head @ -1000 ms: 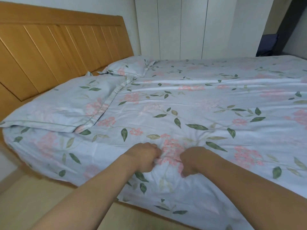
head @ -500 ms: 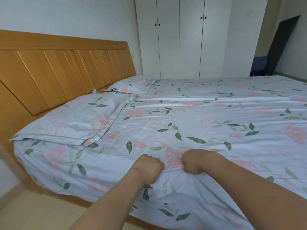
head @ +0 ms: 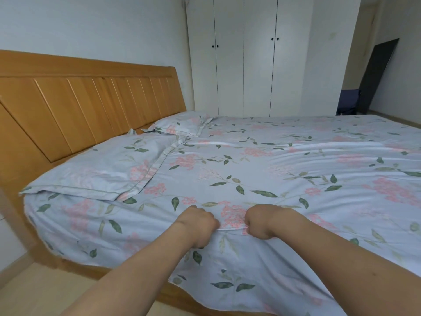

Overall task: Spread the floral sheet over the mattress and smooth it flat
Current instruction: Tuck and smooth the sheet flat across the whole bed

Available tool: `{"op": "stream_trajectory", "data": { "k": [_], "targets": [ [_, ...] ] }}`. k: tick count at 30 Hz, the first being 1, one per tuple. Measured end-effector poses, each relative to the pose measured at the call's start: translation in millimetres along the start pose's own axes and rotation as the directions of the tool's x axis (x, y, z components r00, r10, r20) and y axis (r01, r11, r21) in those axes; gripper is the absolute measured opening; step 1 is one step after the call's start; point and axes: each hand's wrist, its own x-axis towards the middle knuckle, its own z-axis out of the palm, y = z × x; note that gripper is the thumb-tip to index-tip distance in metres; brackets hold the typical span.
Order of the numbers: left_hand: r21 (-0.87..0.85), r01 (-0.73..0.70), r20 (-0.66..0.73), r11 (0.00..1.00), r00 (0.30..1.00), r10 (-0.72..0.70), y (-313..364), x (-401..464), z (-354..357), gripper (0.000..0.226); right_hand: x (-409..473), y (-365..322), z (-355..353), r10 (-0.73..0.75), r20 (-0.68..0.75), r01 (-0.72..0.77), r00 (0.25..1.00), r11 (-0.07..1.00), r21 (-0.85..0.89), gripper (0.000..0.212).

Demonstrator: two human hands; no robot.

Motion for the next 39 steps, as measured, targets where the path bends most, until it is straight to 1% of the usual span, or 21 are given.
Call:
{"op": "stream_trajectory", "data": {
  "k": [3,8,12,13,16,18,19,20,21,22,23,25,26,28,29,31,32,34,35,37,39],
  "targets": [
    [0.003,-0.009,0.028,1.000,1.000,0.009,-0.2,-1.2,-7.5,0.036,-7.8,-2.0,-3.8,0.012,-0.006,-0.012,1.000,1.000,-0.008,0.027],
    [-0.006,-0.032,0.094,0.999,0.995,0.033,8.8,-2.2,-6.1,0.028,-12.8,-8.8,2.2,-0.001,0.039,0.003,0.999,0.998,-0.060,0.017],
    [-0.009,-0.053,0.146,0.999,0.988,0.054,26.4,1.8,25.6,0.027,-1.7,-18.4,30.0,-0.005,0.123,0.018,0.992,0.994,-0.109,0.010],
    [-0.014,-0.058,0.157,0.998,0.986,0.060,29.9,4.5,35.1,0.028,3.6,-20.7,38.6,0.004,0.151,0.012,0.988,0.994,-0.107,0.013],
    [-0.118,-0.076,0.147,0.990,0.985,0.093,29.1,6.6,53.5,0.026,16.5,-27.2,50.1,0.050,0.246,-0.021,0.968,0.993,-0.119,0.031],
    [-0.253,-0.065,0.101,0.965,0.990,0.094,9.6,4.7,62.0,0.015,27.5,-34.3,41.5,0.058,0.284,-0.025,0.957,0.993,-0.118,0.034],
    [-0.294,-0.043,0.082,0.955,0.994,0.070,-3.9,3.0,64.0,0.010,32.4,-37.8,34.2,0.056,0.274,-0.028,0.960,0.994,-0.103,0.033],
    [-0.299,0.007,0.071,0.954,0.997,0.015,-25.2,-1.5,72.7,0.008,45.1,-49.3,26.4,0.035,0.246,-0.015,0.969,0.996,-0.083,0.032],
    [-0.267,0.062,0.052,0.962,0.997,-0.050,-42.2,-3.5,75.6,0.013,51.2,-55.0,20.0,0.016,0.192,-0.004,0.981,0.998,-0.061,0.032],
    [-0.211,0.142,0.050,0.967,0.990,-0.134,-61.9,-8.5,81.3,0.022,61.6,-66.3,15.2,-0.013,0.133,0.020,0.991,0.998,-0.052,0.034],
    [-0.148,0.231,0.058,0.962,0.973,-0.225,-83.1,-14.7,90.6,0.032,75.5,-81.2,12.7,-0.044,0.077,0.049,0.996,0.997,-0.060,0.039],
    [-0.036,0.398,0.095,0.917,0.915,-0.393,-118.0,-26.6,109.5,0.046,96.7,-110.4,10.9,-0.096,0.004,0.096,0.995,0.991,-0.090,0.047],
    [0.008,0.460,0.116,0.888,0.881,-0.458,-136.5,-33.7,121.0,0.049,110.3,-127.9,9.2,-0.129,-0.029,0.125,0.991,0.986,-0.109,0.050],
    [0.095,0.515,0.149,0.852,0.839,-0.524,-160.4,-43.6,138.9,0.051,128.8,-156.2,8.0,-0.173,-0.096,0.159,0.980,0.977,-0.140,0.049],
    [0.128,0.523,0.151,0.843,0.830,-0.537,-170.8,-48.2,146.4,0.050,137.8,-170.0,6.7,-0.189,-0.114,0.169,0.975,0.972,-0.161,0.048],
    [0.174,0.496,0.158,0.851,0.839,-0.521,-182.0,-51.2,156.7,0.045,149.8,-188.7,6.4,-0.193,-0.103,0.169,0.976,0.964,-0.206,0.044],
    [0.193,0.472,0.153,0.860,0.851,-0.502,-186.5,-52.7,162.3,0.041,155.7,-197.3,6.4,-0.192,-0.093,0.166,0.977,0.958,-0.233,0.039],
    [0.223,0.418,0.130,0.881,0.883,-0.452,-189.8,-53.1,171.4,0.032,163.4,-206.4,10.1,-0.204,-0.076,0.173,0.976,0.938,-0.300,0.021],
    [0.233,0.398,0.119,0.887,0.894,-0.432,-190.1,-53.6,174.7,0.031,164.5,-208.8,11.3,-0.212,-0.066,0.179,0.975,0.927,-0.330,0.018],
    [0.239,0.369,0.102,0.898,0.911,-0.401,-192.2,-54.1,179.7,0.032,163.6,-212.9,10.7,-0.219,-0.028,0.196,0.975,0.917,-0.348,0.029],
    [0.230,0.360,0.081,0.904,0.919,-0.386,-196.4,-56.6,181.8,0.033,162.7,-216.1,6.1,-0.223,-0.006,0.208,0.975,0.922,-0.325,0.031]
  ]
}}
